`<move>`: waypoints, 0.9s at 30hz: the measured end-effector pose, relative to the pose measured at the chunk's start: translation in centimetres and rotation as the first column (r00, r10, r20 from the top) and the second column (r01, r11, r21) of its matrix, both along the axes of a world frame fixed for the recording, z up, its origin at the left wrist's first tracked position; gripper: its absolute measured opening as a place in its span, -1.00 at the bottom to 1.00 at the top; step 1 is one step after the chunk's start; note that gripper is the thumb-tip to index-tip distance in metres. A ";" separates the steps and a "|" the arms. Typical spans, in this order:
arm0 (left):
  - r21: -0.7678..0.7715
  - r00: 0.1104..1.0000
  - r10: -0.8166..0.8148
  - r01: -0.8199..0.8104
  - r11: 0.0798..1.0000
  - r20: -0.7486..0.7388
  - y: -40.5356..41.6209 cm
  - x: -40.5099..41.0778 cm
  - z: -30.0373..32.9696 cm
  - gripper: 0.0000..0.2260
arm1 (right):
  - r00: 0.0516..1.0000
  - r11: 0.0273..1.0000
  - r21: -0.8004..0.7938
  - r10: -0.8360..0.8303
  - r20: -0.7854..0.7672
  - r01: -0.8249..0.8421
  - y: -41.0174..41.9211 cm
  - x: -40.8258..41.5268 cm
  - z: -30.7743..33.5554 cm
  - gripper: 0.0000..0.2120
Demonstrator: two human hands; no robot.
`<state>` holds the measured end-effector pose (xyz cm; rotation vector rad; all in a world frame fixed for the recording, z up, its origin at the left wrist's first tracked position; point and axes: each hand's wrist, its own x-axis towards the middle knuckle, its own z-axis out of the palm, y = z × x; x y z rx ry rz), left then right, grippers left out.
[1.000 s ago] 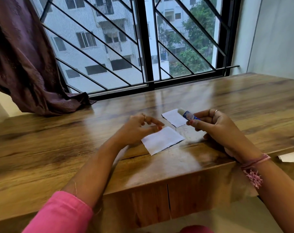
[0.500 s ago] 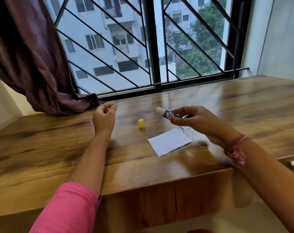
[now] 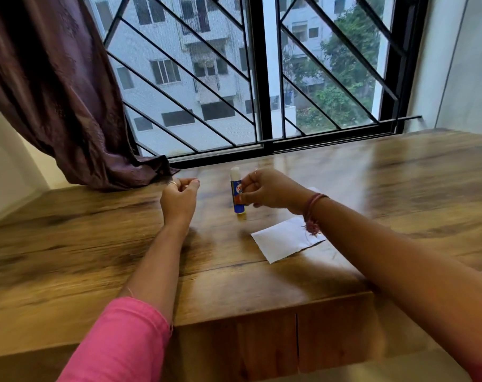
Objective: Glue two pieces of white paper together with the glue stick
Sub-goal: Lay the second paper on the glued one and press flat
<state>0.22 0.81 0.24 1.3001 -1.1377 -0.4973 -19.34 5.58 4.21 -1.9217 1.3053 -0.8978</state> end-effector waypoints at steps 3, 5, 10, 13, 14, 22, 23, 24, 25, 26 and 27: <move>0.007 1.000 0.006 -0.006 1.000 0.007 0.0 0.0 0.0 -0.91 | 0.998 0.999 -0.026 0.024 -0.060 -0.026 -0.2 1.3 -0.6 -0.75; 0.011 1.000 -0.002 0.002 1.000 0.012 0.1 -0.1 0.0 -0.90 | 0.996 0.998 -0.037 0.039 -0.083 -0.042 -0.4 1.9 -1.0 -0.74; 0.021 1.000 -0.010 0.010 1.000 0.019 0.2 -0.2 0.1 -0.89 | 0.980 0.987 -0.154 0.022 -0.200 -0.053 -0.7 2.6 -2.1 -0.73; 0.025 0.999 -0.012 0.011 1.000 0.031 0.2 -0.3 0.1 -0.90 | 0.980 0.983 -0.174 0.022 -0.197 -0.057 -1.0 2.7 -2.4 -0.71; 0.029 0.999 -0.011 0.010 1.000 0.033 0.2 -0.3 0.1 -0.90 | 0.980 0.982 -0.179 0.023 -0.200 -0.059 -1.1 2.7 -2.5 -0.70; 0.032 1.000 -0.016 0.015 0.999 0.023 0.2 -0.3 0.1 -0.88 | 0.965 0.974 -0.214 0.021 -0.261 -0.079 -1.3 2.6 -2.7 -0.68; 0.031 1.000 -0.015 0.014 0.999 0.024 0.2 -0.2 0.2 -0.88 | 0.965 0.973 -0.215 0.022 -0.262 -0.080 -1.3 2.5 -2.7 -0.67; 0.029 1.000 -0.014 0.014 0.999 0.025 0.2 -0.2 0.2 -0.88 | 0.965 0.973 -0.215 0.025 -0.262 -0.083 -1.3 2.5 -2.7 -0.67; 0.028 1.000 -0.014 0.013 1.000 0.027 0.2 -0.2 0.2 -0.88 | 0.964 0.973 -0.214 0.028 -0.263 -0.087 -1.2 2.5 -2.7 -0.67; 0.028 1.000 -0.014 0.013 1.000 0.026 0.2 -0.2 0.2 -0.88 | 0.965 0.973 -0.211 0.034 -0.261 -0.091 -1.2 2.5 -2.7 -0.67; 0.028 1.000 -0.014 0.014 1.000 0.022 0.2 -0.2 0.3 -0.89 | 0.967 0.975 -0.203 0.040 -0.251 -0.093 -1.1 2.4 -2.6 -0.66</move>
